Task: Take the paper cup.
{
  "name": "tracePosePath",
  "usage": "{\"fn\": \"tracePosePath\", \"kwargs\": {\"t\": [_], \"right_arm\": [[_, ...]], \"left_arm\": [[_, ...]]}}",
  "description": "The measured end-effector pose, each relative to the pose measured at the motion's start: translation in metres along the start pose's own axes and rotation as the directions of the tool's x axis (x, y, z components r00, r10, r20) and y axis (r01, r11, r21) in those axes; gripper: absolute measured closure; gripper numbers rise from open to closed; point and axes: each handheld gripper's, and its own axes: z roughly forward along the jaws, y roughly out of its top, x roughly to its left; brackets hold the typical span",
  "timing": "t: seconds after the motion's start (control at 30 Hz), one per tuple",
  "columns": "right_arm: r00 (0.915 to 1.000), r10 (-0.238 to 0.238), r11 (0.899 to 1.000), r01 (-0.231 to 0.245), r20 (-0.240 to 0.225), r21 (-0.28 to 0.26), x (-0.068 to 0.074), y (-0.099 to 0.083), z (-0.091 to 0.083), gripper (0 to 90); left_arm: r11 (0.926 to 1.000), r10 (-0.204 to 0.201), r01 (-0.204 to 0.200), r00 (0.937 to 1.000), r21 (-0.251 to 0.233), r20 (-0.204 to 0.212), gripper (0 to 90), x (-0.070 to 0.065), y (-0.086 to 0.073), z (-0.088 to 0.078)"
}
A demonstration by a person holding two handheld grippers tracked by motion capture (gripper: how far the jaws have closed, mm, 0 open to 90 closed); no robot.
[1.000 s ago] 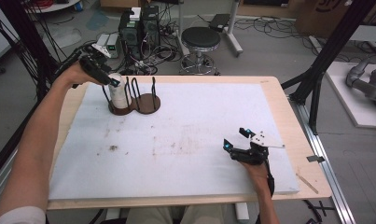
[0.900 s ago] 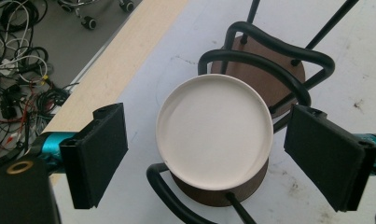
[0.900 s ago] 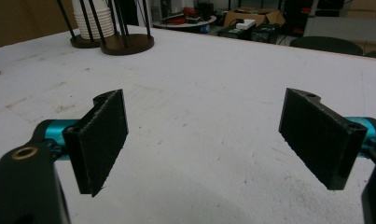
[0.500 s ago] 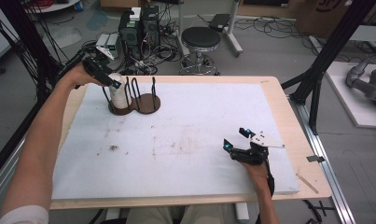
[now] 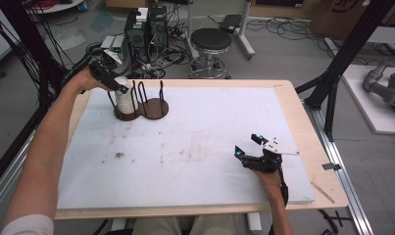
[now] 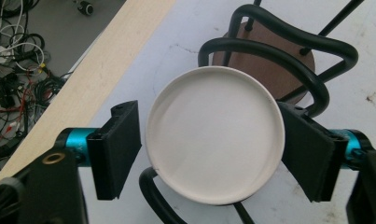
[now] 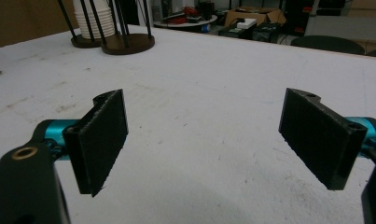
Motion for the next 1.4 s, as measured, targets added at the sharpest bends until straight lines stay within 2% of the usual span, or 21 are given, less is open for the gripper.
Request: {"fn": "tracePosePath", "kwargs": {"t": [0.1, 0.37, 0.53, 1.4], "right_arm": [[1.0, 0.001, 1.0, -0.001, 0.0, 0.001, 0.0, 0.0, 0.0, 15.7], [1.0, -0.003, 1.0, 0.003, -0.001, 0.002, 0.0, 0.0, 0.0, 15.8], [1.0, -0.002, 1.0, 0.002, -0.001, 0.002, 0.0, 0.0, 0.0, 15.8], [1.0, -0.005, 1.0, 0.005, 0.0, 0.004, 0.001, 0.0, 0.0, 15.7]], "left_arm": [[1.0, 0.002, -0.002, 1.0, 0.0, 0.003, 31.2, -0.001, 0.001, 0.0], [0.9999, -0.011, 0.011, 0.9999, 0.007, 0.0, 32.5, -0.002, 0.002, -0.002], [0.9998, -0.02, 0.02, 0.9998, -0.009, -0.004, 32.8, -0.002, 0.002, -0.004], [0.9967, -0.04, 0.036, 0.9981, -0.072, -0.047, 33.6, -0.007, 0.005, -0.034]]}}
